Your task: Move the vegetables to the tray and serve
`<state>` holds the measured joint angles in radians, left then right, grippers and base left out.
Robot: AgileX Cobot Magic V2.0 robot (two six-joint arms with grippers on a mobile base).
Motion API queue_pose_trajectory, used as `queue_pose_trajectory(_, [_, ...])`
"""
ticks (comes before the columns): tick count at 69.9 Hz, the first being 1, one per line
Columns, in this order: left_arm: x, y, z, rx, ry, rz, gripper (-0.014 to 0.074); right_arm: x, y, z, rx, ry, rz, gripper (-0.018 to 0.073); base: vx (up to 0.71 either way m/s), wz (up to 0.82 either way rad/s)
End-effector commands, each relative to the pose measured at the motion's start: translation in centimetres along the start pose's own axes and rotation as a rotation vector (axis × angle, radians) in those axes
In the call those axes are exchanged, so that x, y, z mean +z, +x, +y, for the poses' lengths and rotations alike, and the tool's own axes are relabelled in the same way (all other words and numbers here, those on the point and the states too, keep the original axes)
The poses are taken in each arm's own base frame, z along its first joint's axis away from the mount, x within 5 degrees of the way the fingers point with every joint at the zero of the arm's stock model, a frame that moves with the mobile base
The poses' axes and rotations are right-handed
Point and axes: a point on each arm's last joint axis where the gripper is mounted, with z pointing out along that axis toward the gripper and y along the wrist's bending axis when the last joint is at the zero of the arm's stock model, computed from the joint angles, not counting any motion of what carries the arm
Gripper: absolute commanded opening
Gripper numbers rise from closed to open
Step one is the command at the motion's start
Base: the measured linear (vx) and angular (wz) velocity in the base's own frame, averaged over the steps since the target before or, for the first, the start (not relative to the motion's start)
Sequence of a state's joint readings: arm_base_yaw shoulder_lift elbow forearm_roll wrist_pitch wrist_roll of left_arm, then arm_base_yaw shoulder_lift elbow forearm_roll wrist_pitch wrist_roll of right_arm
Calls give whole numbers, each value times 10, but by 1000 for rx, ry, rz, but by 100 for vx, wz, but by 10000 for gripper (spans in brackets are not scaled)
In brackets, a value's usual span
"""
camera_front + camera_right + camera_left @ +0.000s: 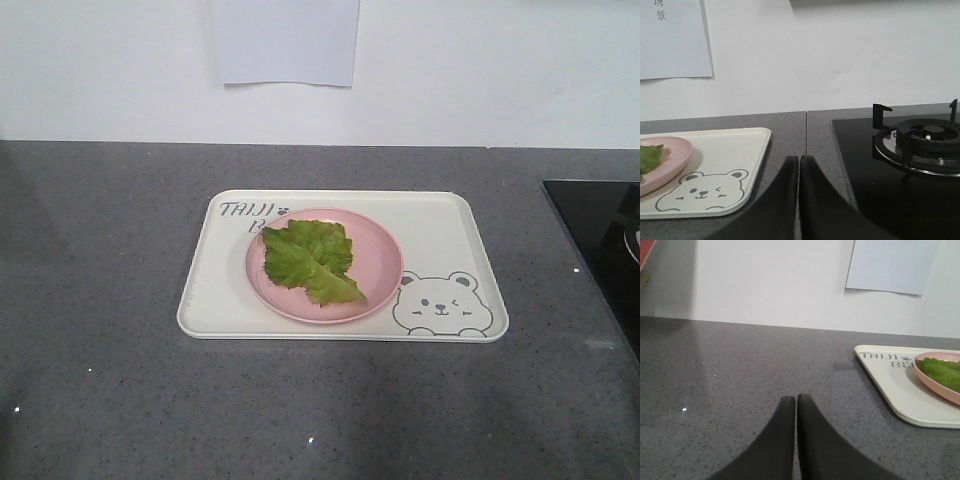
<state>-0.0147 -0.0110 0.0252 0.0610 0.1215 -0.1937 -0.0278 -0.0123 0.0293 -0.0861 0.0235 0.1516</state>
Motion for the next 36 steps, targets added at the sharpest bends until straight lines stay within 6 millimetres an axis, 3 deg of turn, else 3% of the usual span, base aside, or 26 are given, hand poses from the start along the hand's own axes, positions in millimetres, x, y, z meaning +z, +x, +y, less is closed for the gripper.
queue_pose_trajectory(1, [0, 1, 0, -16, 13, -62, -6, 0, -3, 0, -20, -5, -73, -3, 0, 0])
queue_pose_trajectory(36, [0, 1, 0, -16, 13, -62, -6, 0, -3, 0, -20, -5, -73, -3, 0, 0])
